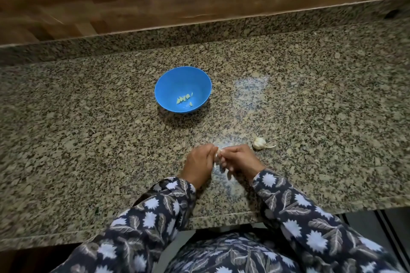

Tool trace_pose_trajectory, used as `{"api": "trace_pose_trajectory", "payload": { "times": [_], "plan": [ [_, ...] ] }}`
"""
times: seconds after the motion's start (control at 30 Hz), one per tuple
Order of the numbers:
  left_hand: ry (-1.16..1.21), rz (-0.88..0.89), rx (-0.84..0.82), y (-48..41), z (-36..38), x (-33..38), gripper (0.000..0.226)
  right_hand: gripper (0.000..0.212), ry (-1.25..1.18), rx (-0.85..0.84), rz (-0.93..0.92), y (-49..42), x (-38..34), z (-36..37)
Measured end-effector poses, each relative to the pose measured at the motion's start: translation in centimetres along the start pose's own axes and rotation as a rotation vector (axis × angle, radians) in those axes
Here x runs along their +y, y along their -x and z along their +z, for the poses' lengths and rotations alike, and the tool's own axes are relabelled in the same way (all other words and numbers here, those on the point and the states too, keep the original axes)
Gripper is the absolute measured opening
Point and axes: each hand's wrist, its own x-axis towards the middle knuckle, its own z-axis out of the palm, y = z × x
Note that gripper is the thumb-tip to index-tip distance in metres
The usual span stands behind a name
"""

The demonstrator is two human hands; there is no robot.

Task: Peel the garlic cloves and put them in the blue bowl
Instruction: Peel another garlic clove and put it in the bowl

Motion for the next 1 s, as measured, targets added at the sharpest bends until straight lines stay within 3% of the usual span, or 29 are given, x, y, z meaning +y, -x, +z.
{"api": "trace_pose_trajectory", "payload": {
  "times": [0.07,0.1,0.13,0.2,0.37,0.5,0.67,0.83,1.0],
  "plan": [
    [0.486,-0.489,-0.144,-0.2,0.0,1.7,0.025,0.017,0.494,0.178,-0.265,-0.4,0.4,-0.2],
    [0.775,-0.647,-0.204,-0.3,-0.2,1.9,0.022,0.020,0.583,0.216,-0.326,-0.5,0.3,-0.3],
    [0.995,-0.730,-0.240,-0.4,-0.5,2.0,0.019,0.022,0.590,0.231,-0.351,-0.6,0.2,-0.4],
    [1.128,-0.768,-0.245,-0.7,-0.9,1.9,0.020,0.023,0.572,0.253,-0.335,-0.7,0.2,-0.4],
    [0.885,-0.703,-0.137,0.1,-1.5,1.7,0.026,0.012,0.440,0.387,-0.224,-0.3,1.2,-0.7],
    [0.792,-0.681,-0.174,0.3,-1.8,2.0,0.022,0.013,0.476,0.352,-0.219,0.3,1.5,-0.4],
    [0.649,-0.631,-0.315,0.1,-1.8,2.6,0.026,0.041,0.607,0.244,-0.308,0.8,0.9,0.2],
    [0.558,-0.537,-0.352,0.1,-1.6,2.4,0.020,0.023,0.485,0.187,-0.306,0.3,1.2,0.1],
    [0.530,-0.530,-0.158,0.4,-1.8,1.2,0.011,0.006,0.290,0.312,-0.263,0.0,1.8,-0.5]
  ]
}}
